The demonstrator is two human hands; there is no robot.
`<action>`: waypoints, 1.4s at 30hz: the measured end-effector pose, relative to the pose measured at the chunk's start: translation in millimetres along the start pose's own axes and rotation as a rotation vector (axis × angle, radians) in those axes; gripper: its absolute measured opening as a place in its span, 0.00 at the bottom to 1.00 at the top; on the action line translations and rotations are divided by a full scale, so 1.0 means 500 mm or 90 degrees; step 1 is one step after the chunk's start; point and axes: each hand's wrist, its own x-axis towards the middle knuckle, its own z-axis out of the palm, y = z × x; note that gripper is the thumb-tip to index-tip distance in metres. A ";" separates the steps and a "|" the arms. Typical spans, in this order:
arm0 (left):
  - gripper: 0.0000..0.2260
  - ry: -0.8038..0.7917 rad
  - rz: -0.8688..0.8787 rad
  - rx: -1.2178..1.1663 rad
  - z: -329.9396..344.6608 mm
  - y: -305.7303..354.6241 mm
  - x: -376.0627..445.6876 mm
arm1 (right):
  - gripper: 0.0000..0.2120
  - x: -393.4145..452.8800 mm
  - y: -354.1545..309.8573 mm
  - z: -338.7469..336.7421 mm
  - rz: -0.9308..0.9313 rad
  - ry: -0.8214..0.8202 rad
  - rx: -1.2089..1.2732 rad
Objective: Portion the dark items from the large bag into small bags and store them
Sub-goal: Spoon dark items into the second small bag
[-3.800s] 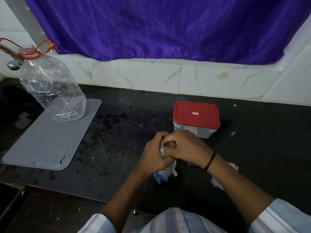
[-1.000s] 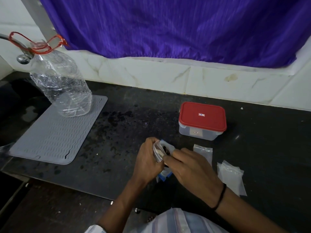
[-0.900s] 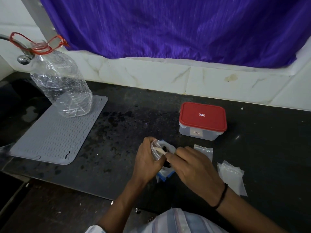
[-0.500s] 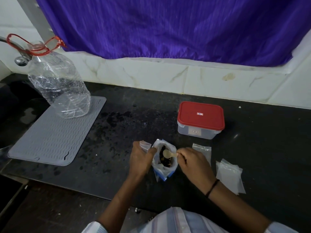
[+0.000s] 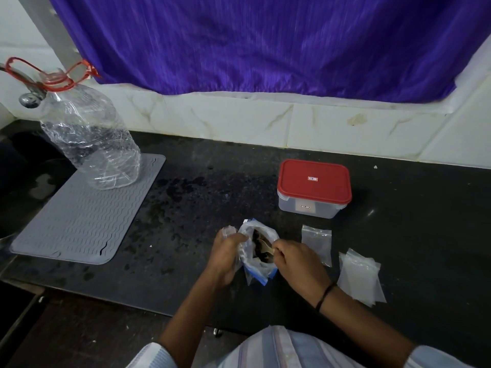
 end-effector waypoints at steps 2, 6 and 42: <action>0.22 -0.007 0.001 -0.015 0.000 -0.005 0.000 | 0.07 -0.008 0.011 0.006 0.014 -0.003 0.061; 0.18 0.016 0.002 0.000 0.001 -0.010 0.002 | 0.07 -0.026 0.022 0.020 0.055 0.003 0.198; 0.17 0.150 0.565 0.480 -0.010 -0.015 -0.038 | 0.09 -0.048 -0.054 -0.075 -0.368 0.371 -0.063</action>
